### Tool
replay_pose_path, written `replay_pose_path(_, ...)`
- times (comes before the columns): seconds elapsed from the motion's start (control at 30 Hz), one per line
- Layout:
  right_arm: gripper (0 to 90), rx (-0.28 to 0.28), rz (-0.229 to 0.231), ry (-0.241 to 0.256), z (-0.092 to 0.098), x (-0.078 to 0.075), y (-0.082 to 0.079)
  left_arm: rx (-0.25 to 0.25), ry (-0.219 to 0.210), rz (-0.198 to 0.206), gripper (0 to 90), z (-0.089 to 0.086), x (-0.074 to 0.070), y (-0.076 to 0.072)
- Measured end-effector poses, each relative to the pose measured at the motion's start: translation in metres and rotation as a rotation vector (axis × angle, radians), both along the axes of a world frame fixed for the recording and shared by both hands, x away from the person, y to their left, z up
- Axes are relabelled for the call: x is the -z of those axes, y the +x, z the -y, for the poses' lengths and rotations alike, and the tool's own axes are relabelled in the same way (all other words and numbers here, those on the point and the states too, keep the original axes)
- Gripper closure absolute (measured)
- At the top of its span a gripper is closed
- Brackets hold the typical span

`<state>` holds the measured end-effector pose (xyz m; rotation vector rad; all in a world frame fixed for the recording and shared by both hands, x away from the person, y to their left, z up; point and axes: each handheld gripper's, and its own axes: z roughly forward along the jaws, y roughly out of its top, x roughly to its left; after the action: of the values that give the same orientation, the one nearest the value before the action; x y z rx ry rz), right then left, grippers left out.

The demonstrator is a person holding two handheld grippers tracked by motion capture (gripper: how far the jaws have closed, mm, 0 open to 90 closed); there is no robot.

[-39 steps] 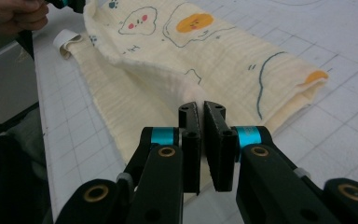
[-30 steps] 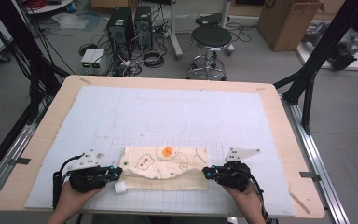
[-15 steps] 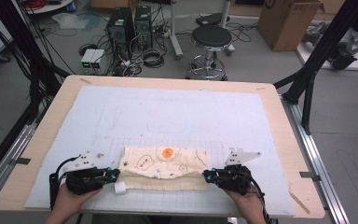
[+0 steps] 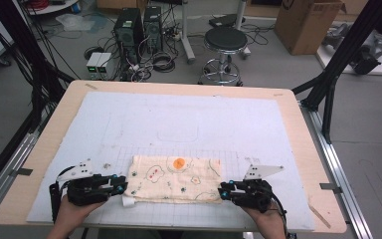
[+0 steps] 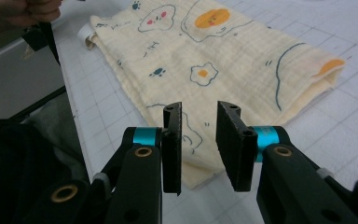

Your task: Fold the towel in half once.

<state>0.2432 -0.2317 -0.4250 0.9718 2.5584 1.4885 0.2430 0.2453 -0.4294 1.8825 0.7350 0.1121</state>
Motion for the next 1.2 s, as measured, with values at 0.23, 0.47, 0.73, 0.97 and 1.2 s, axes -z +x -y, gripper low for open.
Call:
replay_pose_path(0.23, 69.0, -0.061, -0.031, -0.078, -0.020, 0.011, 0.007, 0.055, 0.102, -0.040, 76.6, 0.013, 0.008, 0.001)
replay_pose_path(0.47, 70.2, -0.081, -0.055, -0.120, -0.024, 0.018, 0.005, 0.109, 0.180, -0.087, 83.8, 0.018, 0.015, 0.004)
replay_pose_path(0.73, 82.2, -0.099, -0.053, -0.130, -0.025, 0.019, 0.005, 0.091, 0.187, -0.071, 88.3, 0.018, 0.015, 0.003)
replay_pose_path(0.97, 84.4, -0.101, -0.053, -0.110, -0.022, 0.016, 0.004, 0.099, 0.157, -0.059, 88.7, 0.015, 0.011, 0.000)
replay_pose_path(1.2, 76.4, -0.094, -0.056, -0.109, -0.019, 0.016, 0.001, 0.129, 0.127, -0.072, 84.4, 0.012, 0.009, -0.002)
